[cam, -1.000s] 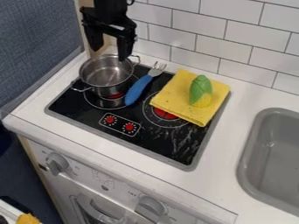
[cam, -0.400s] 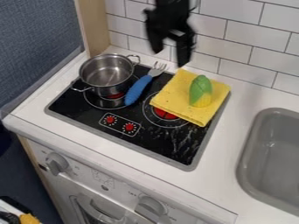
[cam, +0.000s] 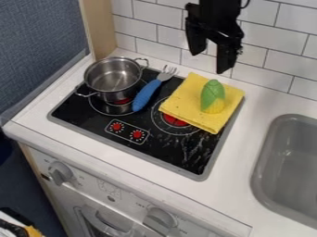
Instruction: Move the green yellow object to the left burner
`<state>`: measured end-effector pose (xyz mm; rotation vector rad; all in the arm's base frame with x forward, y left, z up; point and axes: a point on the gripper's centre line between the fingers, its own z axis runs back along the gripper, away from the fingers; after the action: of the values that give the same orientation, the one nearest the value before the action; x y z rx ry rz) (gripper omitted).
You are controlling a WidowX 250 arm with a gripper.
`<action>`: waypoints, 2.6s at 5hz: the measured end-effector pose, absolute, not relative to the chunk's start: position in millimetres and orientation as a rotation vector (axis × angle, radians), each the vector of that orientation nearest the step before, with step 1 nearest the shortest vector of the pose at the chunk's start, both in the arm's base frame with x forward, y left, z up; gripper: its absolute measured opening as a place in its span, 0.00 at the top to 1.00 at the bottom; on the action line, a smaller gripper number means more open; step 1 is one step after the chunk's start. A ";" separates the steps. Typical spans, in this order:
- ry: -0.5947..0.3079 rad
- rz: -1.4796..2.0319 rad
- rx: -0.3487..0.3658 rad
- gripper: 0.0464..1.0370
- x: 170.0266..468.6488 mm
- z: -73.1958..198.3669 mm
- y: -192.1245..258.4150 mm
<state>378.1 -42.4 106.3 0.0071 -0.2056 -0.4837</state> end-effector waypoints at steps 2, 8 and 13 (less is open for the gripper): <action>-0.100 -0.491 -0.012 0.04 384.6 67.8 -50.1; -0.036 -0.460 -0.013 0.41 382.2 45.1 -53.9; -0.185 -0.154 -0.126 0.41 335.2 116.8 44.2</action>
<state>335.2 44.2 116.8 -0.1256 -0.1848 -0.1538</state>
